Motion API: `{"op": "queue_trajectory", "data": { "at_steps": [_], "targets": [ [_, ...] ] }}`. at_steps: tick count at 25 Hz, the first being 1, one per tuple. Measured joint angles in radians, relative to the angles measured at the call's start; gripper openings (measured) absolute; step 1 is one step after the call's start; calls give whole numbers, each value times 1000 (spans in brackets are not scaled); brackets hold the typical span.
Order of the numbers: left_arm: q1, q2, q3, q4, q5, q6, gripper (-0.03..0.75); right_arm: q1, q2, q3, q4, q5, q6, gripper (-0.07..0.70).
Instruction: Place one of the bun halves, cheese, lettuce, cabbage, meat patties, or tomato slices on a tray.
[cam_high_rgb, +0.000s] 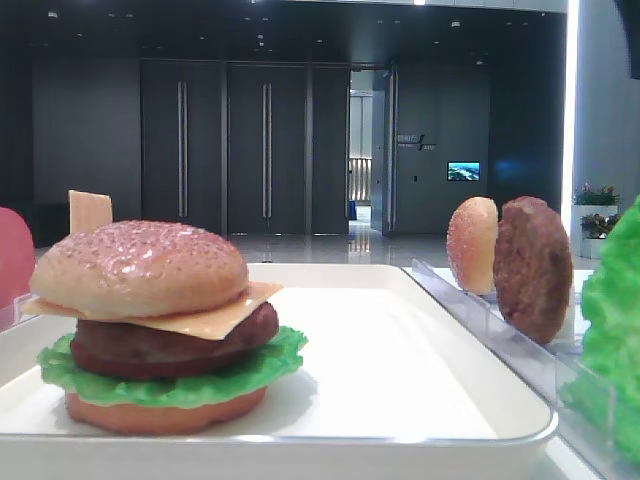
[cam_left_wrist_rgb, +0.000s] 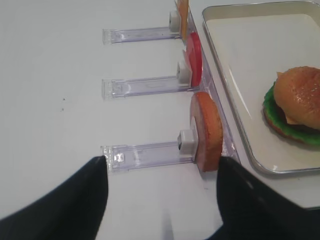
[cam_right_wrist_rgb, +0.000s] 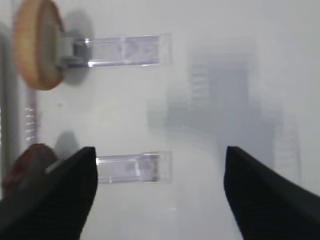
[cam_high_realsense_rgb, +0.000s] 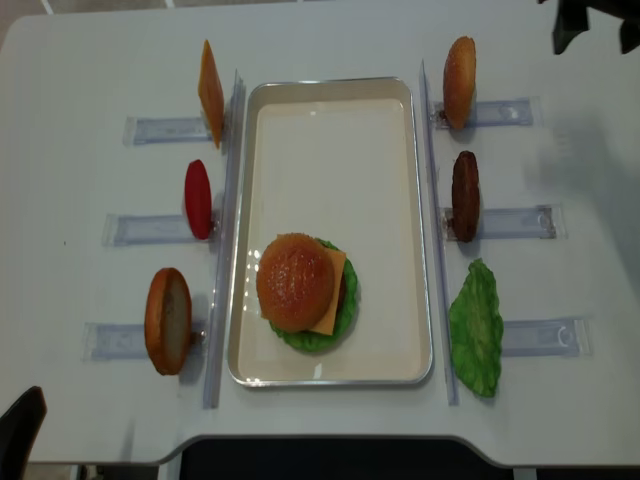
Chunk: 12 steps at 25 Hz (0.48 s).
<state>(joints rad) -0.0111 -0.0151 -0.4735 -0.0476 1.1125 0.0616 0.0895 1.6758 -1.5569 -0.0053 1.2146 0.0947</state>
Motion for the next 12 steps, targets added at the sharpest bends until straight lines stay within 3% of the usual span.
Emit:
{"op": "queue_trajectory", "data": {
  "at_steps": [6, 12],
  "targets": [
    [0, 0, 0, 0, 0, 0, 517, -209, 0, 0, 23, 1, -95, 504],
    [0, 0, 0, 0, 0, 0, 517, -307, -51, 75, 77, 0, -170, 504]
  ]
}}
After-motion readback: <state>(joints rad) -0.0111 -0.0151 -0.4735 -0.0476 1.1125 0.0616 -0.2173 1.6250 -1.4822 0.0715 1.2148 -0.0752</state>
